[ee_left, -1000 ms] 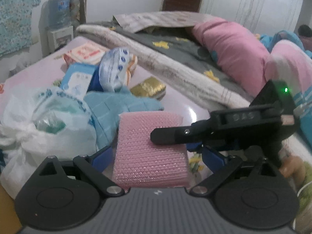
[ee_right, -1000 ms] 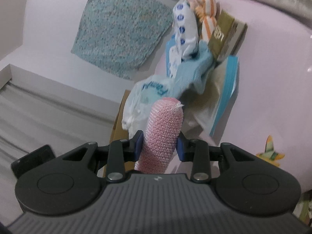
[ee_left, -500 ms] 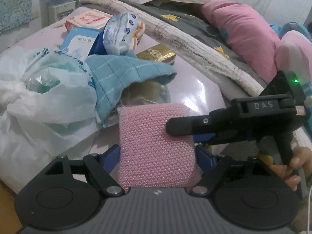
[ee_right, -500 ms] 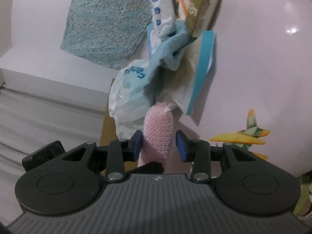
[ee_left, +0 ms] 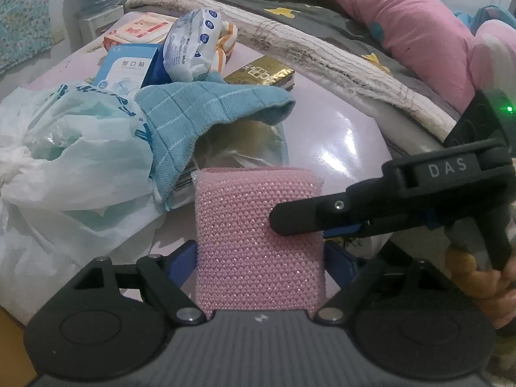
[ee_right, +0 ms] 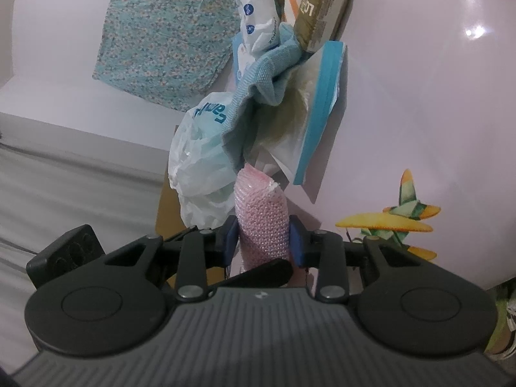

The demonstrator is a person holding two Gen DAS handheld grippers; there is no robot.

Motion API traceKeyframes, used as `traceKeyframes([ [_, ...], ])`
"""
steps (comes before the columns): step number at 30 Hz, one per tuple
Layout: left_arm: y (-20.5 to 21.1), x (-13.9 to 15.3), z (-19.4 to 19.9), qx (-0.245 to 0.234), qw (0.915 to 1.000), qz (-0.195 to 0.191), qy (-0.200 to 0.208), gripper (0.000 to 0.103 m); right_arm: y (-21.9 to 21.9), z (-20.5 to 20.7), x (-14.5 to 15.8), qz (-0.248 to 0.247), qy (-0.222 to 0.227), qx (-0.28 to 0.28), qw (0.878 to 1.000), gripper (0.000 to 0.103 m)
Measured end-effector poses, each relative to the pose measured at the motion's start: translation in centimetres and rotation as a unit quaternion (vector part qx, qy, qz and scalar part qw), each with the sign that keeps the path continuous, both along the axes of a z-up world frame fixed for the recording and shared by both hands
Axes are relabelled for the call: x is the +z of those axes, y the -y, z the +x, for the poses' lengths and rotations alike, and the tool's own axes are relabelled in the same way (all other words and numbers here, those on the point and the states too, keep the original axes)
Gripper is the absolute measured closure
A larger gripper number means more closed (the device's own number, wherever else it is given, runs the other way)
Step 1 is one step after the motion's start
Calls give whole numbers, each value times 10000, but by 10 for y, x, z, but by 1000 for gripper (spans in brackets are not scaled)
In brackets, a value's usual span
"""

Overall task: Organize soft objects
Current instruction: 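Carry the pink sponge with the left tool into the box and release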

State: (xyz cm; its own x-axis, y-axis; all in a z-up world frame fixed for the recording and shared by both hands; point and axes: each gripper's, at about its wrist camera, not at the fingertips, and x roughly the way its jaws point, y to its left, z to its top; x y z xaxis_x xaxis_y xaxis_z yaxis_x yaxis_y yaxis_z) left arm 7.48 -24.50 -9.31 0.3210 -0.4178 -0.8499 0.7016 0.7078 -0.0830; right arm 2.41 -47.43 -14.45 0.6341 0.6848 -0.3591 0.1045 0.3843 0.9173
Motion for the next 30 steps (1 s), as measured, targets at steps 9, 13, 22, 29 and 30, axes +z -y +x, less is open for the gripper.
traceKeyframes([
  [9, -15, 29, -20, 9, 9991, -360, 231, 21, -8, -13, 27, 29, 253, 62, 9997, 71],
  [13, -28, 52, -36, 46, 9973, -584, 444, 21, -20, -22, 49, -32, 439, 207, 9988, 71],
  [22, -75, 93, -54, 567, 9913, -882, 799, 22, -59, -14, 96, -260, 966, 764, 9920, 70],
  [29, -136, 126, -44, 1343, 9792, -1130, 1015, 22, -96, 22, 134, -183, 1358, 1133, 9841, 41],
  [30, -147, 131, -41, 1472, 9769, -1166, 1022, 22, -100, 26, 138, -174, 1390, 1130, 9837, 39],
])
